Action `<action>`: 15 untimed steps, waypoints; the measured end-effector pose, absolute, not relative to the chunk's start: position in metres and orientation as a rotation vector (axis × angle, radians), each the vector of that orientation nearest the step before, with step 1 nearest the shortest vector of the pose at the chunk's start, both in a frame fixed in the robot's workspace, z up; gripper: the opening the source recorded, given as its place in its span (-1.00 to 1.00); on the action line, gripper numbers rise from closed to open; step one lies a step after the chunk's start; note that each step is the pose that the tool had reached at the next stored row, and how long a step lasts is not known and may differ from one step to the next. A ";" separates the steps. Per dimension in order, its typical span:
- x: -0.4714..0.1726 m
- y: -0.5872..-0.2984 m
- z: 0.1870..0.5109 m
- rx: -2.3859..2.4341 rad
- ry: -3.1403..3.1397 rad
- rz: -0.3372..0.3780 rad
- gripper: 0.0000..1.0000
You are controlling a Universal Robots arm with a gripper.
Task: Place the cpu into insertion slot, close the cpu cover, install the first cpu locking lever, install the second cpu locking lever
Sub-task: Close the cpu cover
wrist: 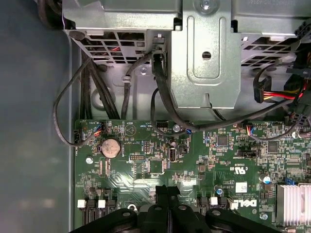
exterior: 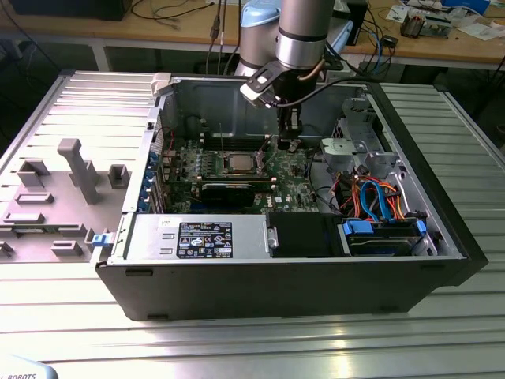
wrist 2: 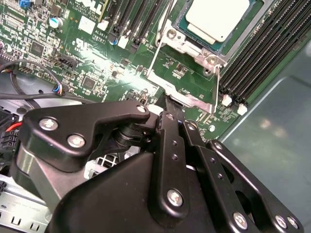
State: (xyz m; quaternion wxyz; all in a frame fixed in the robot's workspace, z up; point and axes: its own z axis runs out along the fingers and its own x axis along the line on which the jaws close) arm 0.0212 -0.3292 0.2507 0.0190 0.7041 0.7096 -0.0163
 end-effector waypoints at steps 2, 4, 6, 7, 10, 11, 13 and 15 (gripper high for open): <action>0.021 -0.329 0.251 2.186 2.203 -0.051 -0.79; 0.021 -0.329 0.251 2.186 2.203 -0.051 -0.79; 0.021 -0.329 0.251 2.186 2.203 -0.051 -0.79; 0.021 -0.329 0.251 2.186 2.203 -0.051 -0.79; 0.020 -0.329 0.251 2.186 2.203 -0.051 -0.79; 0.020 -0.329 0.251 2.186 2.203 -0.051 -0.79; 0.018 -0.329 0.251 2.186 2.203 -0.051 -0.79; 0.017 -0.329 0.251 2.186 2.203 -0.051 -0.79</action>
